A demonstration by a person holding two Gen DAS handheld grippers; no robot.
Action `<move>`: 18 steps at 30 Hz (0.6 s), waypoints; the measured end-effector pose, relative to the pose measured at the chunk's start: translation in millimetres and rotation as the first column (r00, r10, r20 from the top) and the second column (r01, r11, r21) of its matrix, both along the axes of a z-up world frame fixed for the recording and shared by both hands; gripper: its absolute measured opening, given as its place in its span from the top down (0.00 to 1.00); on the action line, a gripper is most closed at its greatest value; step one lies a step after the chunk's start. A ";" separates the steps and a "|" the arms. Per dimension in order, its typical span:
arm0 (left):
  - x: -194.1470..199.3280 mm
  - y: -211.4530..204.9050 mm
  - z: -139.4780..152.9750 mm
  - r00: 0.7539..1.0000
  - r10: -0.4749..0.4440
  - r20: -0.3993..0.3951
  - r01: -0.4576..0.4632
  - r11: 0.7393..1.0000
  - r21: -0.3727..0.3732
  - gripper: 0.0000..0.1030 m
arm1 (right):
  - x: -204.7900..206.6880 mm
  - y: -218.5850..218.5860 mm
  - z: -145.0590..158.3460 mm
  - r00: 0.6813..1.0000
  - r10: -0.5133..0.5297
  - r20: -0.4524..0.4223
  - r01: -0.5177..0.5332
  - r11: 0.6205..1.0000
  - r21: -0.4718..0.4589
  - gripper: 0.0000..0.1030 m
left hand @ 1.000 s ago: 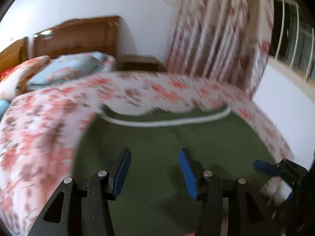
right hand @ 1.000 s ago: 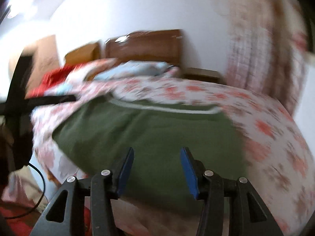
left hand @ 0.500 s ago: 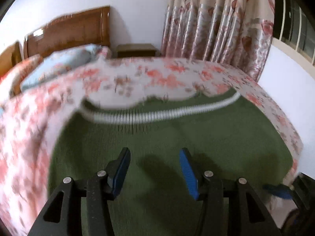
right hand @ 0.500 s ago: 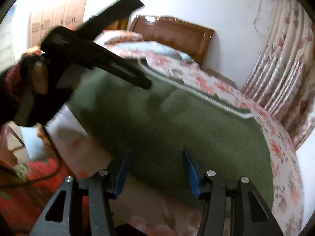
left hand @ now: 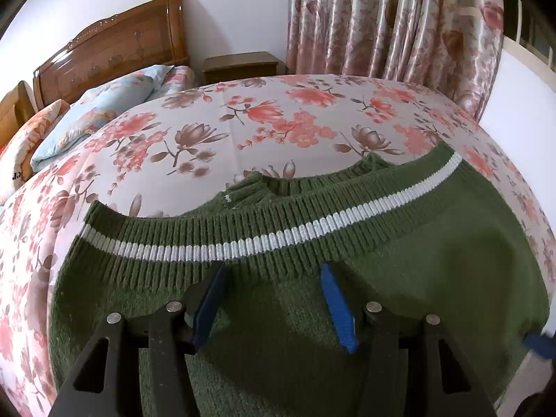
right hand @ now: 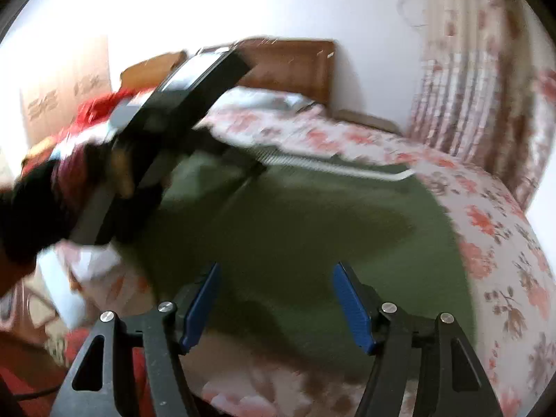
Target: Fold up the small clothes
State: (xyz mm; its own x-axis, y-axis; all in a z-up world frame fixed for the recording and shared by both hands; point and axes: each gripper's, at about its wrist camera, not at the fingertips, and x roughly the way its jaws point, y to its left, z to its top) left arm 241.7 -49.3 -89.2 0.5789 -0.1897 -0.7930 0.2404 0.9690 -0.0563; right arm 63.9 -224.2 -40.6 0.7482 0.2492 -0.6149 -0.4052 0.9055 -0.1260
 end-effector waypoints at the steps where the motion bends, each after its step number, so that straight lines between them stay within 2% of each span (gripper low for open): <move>1: -0.6 -0.4 0.4 1.000 0.001 0.003 -0.001 1.000 0.005 0.43 | 0.3 -5.2 3.2 0.999 -0.033 0.018 0.033 0.999 0.012 0.00; 3: -1.5 -2.1 0.5 1.000 0.002 0.011 -0.003 1.000 0.019 0.43 | 5.3 -8.9 0.7 0.997 -0.081 0.018 0.081 0.997 -0.005 0.00; 5: -0.6 -3.1 0.3 1.000 0.003 0.021 -0.003 1.000 0.024 0.43 | 10.7 -11.6 -13.5 0.995 -0.091 -0.046 0.089 0.995 -0.044 0.00; 9: -0.1 -0.9 -1.0 1.000 0.004 0.024 -0.004 1.000 0.013 0.43 | 10.7 -9.0 -20.1 0.998 -0.059 -0.026 0.056 0.993 -0.106 0.00; 15: 0.8 0.6 -1.1 1.000 0.003 0.021 -0.003 1.000 0.003 0.43 | 8.7 -16.6 -20.1 0.998 -0.041 -0.051 0.037 0.996 -0.079 0.00; 18: 1.0 0.4 -1.2 1.000 0.003 0.021 -0.003 1.000 0.002 0.43 | -1.7 -25.1 -16.7 0.996 -0.033 -0.086 0.031 0.999 -0.023 0.00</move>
State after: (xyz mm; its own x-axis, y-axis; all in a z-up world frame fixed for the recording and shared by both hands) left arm 242.7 -48.9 -90.4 0.5958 -0.1865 -0.7812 0.2385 0.9699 -0.0496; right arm 62.1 -249.3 -57.3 0.6997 0.2117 -0.6823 -0.3860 0.9157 -0.1117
